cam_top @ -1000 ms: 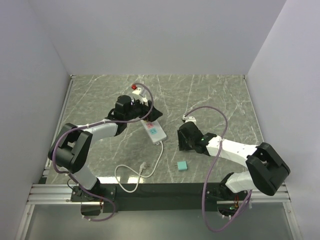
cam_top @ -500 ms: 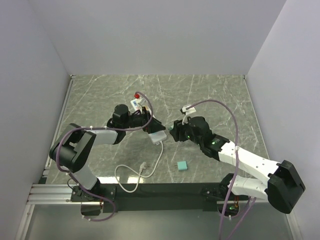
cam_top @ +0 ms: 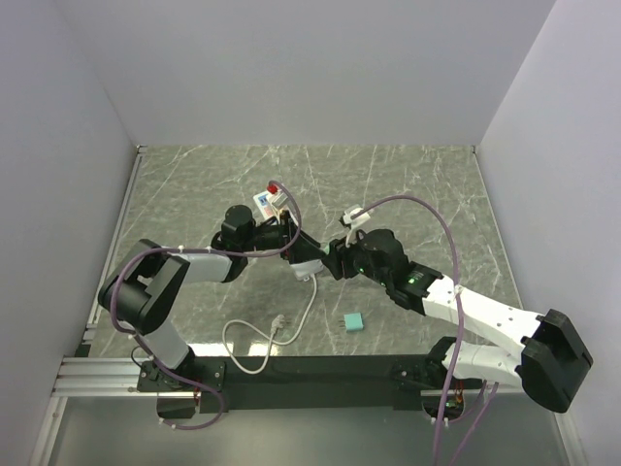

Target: Insert the plug

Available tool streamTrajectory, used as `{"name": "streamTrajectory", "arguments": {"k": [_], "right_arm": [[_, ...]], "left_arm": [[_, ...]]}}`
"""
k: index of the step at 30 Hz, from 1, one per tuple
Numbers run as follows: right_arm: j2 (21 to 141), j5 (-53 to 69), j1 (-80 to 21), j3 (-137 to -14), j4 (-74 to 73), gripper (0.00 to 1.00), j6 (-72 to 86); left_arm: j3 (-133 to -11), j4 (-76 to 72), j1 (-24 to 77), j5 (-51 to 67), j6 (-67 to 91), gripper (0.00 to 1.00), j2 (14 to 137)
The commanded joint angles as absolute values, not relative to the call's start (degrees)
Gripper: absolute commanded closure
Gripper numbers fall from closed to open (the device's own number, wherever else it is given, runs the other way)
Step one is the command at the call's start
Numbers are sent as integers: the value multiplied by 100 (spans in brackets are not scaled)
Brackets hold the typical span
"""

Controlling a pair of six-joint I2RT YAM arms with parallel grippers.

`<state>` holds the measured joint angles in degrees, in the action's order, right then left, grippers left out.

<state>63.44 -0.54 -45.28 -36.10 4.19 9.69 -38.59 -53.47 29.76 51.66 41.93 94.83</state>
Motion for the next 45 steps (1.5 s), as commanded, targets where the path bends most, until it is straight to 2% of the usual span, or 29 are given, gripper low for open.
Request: {"name": "streamTrajectory", "arguments": {"k": [1, 6, 11, 23, 32, 45], "right_arm": [[6161, 123, -4728, -3744, 791, 82, 844], [6170, 106, -4772, -3762, 809, 82, 817], [6170, 158, -4825, -3753, 861, 82, 800], [6126, 97, -4878, -3709, 773, 82, 809], [6231, 176, -4939, -3744, 809, 83, 800], [6389, -544, -4948, -3849, 694, 83, 800]], "left_arm": [[-3937, -5774, 3050, 5168, 4333, 18, 9633], [-4104, -5134, 3181, 4852, 3991, 20, 9668], [-4096, -5186, 3217, 4773, 4025, 24, 9694], [-4157, -5177, 3199, 4342, 4157, 23, 9677], [-4245, -5247, 3217, 4403, 4236, 23, 9756], [-3894, -4939, 3243, 4930, 3744, 24, 9272]]}}
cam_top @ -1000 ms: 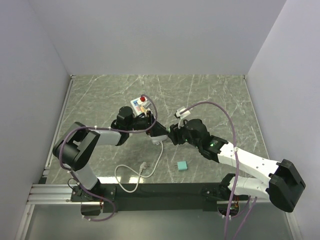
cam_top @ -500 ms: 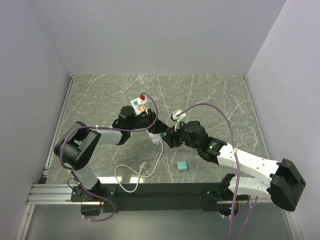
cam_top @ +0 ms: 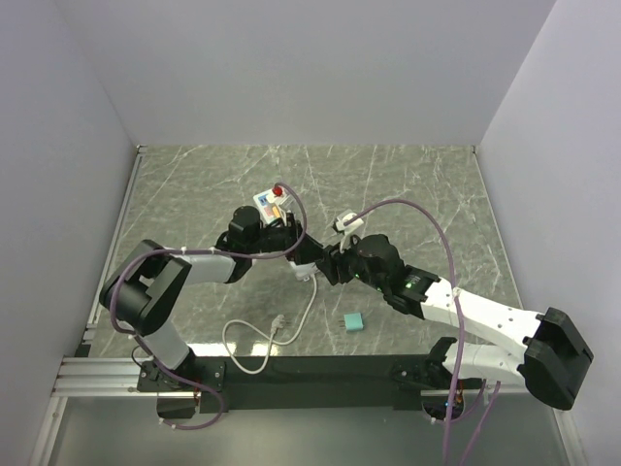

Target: Insert the plug

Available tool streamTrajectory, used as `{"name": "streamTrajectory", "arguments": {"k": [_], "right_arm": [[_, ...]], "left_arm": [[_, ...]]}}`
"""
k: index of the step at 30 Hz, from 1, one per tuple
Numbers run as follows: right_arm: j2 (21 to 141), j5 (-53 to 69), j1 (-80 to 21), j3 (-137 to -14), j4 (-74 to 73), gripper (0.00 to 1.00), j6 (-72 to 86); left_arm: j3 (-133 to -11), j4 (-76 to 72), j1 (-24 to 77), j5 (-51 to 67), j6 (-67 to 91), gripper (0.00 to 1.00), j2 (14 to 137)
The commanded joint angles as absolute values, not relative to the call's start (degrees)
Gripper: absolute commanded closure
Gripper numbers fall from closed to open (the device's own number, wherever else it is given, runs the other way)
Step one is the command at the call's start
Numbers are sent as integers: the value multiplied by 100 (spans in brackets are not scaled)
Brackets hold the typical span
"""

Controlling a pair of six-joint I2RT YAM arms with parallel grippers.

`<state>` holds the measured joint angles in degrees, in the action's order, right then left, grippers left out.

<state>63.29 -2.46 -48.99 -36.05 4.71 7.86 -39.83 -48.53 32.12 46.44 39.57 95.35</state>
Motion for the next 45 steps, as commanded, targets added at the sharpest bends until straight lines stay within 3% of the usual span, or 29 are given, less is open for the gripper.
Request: {"name": "streamTrajectory", "arguments": {"k": [1, 10, 23, 29, 34, 39, 45], "right_arm": [[6398, -571, -4948, -3850, 686, 83, 791], [6354, -835, -4948, -3814, 738, 83, 800], [6354, -1336, -4957, -3665, 1046, 83, 826], [6346, -1485, -4948, -3647, 1099, 83, 826], [6398, -1512, -4948, -3700, 1142, 82, 791], [6618, -1477, -4948, -3911, 1186, 69, 765], [6741, -950, -4931, -4016, 1336, 50, 624]], "left_arm": [[-3867, -5000, 3234, 4965, 3788, 24, 9281], [-3815, -5660, 3261, 5422, 4236, 34, 9615], [-3788, -5309, 3384, 5581, 4113, 41, 9492], [-3797, -5343, 3472, 5730, 4148, 62, 9545], [-3823, -5589, 3516, 5862, 4333, 91, 9703], [-3876, -5476, 3507, 5731, 4246, 100, 9686], [-4201, -4843, 3384, 5546, 3814, 100, 9668]]}}
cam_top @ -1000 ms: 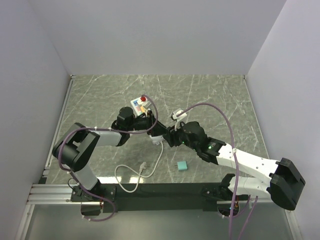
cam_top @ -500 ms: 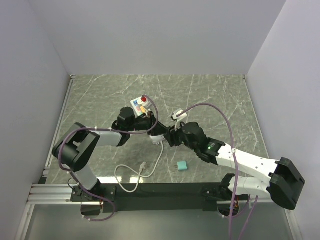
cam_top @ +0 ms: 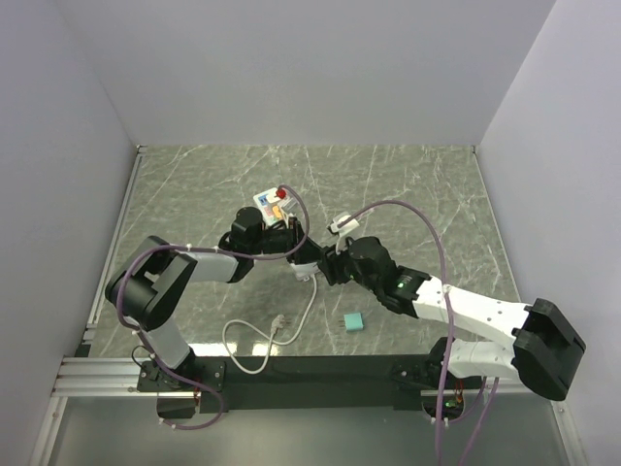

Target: Insert the plug

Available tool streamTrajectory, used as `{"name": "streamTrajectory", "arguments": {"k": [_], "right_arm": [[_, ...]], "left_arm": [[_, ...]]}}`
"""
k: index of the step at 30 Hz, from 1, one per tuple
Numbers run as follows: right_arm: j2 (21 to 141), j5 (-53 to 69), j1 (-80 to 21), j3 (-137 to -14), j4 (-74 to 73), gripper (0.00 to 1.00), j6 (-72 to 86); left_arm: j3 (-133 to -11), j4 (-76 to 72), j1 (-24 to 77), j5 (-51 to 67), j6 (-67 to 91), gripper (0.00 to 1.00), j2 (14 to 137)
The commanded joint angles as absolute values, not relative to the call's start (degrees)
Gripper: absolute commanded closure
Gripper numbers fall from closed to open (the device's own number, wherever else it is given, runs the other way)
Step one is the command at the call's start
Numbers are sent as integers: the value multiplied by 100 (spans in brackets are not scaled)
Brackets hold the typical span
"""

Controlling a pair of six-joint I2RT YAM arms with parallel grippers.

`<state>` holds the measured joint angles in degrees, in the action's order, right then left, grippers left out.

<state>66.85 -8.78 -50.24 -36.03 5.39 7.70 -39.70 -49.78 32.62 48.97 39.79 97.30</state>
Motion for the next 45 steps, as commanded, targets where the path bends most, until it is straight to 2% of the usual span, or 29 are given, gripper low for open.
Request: {"name": "streamTrajectory", "arguments": {"k": [1, 4, 10, 19, 25, 29, 35, 40, 45], "right_arm": [[6750, -906, -4931, -4043, 1266, 48, 598], [6733, -652, -4869, -4078, 1239, 39, 545], [6618, 289, -4544, -4122, 1301, 32, 554], [6487, 1133, -4220, -4122, 1380, 10, 650], [6214, 2159, -3701, -3823, 1722, 10, 1010], [6328, 3195, -3174, -3683, 2012, 19, 1379], [6741, 4401, -2971, -3726, 2364, 30, 1591], [6899, 4763, -2962, -3744, 2426, 35, 1582], [6970, 4807, -2962, -3727, 2426, 35, 1564]], "left_arm": [[-4279, -4843, 3358, 5581, 3814, 100, 9677], [-4333, -4738, 3270, 5634, 3709, 100, 9668], [-4298, -4614, 3042, 5695, 3568, 100, 9589], [-4368, -4211, 2752, 5660, 3235, 100, 9404], [-4316, -4175, 2619, 5713, 3112, 100, 9273], [-4254, -4254, 2619, 5879, 3041, 100, 9123], [-4114, -4376, 2619, 5950, 3076, 100, 8834], [-3938, -4492, 2619, 6029, 3094, 100, 8614], [-3841, -4588, 2619, 6082, 3129, 100, 8438]]}}
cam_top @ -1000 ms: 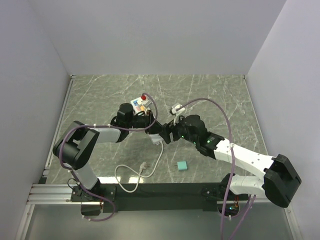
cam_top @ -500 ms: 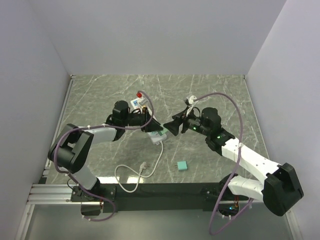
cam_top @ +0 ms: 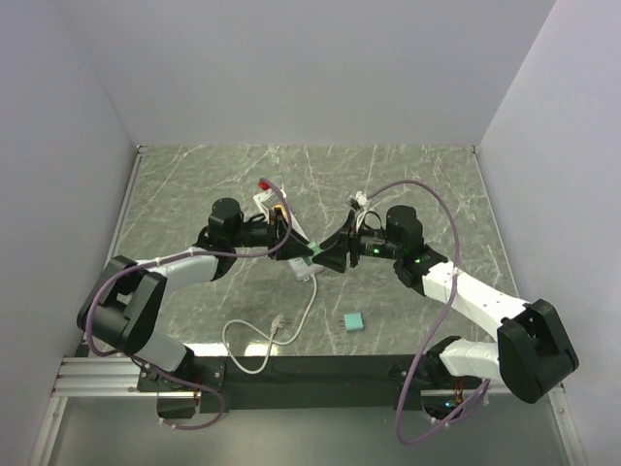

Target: Insert the plug

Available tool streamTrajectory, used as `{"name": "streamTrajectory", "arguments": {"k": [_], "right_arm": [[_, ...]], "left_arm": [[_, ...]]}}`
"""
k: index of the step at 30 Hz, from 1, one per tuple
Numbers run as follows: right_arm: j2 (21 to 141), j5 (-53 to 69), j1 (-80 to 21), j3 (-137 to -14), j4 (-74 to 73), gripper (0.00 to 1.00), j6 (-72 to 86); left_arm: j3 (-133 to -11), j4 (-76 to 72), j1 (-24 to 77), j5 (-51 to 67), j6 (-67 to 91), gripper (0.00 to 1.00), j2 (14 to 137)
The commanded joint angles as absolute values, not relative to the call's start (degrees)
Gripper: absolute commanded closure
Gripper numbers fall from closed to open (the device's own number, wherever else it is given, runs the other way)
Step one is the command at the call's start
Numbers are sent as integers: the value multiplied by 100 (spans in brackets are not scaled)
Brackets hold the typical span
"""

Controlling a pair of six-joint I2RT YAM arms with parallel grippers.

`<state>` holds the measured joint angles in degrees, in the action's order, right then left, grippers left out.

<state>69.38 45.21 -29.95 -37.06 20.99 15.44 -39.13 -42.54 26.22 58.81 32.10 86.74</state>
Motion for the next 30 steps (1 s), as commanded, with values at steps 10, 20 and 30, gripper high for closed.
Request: {"name": "streamTrajectory", "arguments": {"k": [10, 20, 30], "right_arm": [[7295, 5106, -2988, -3858, 2549, 38, 1670], [7497, 5475, -3102, -3876, 2900, 57, 1872], [7682, 5642, -3155, -3911, 3225, 88, 2056]], "left_arm": [[-3788, -4719, 2619, 6099, 3199, 100, 8297], [-3762, -4957, 2619, 6144, 3331, 100, 8429], [-3735, -5054, 2619, 6170, 3375, 100, 8429]]}}
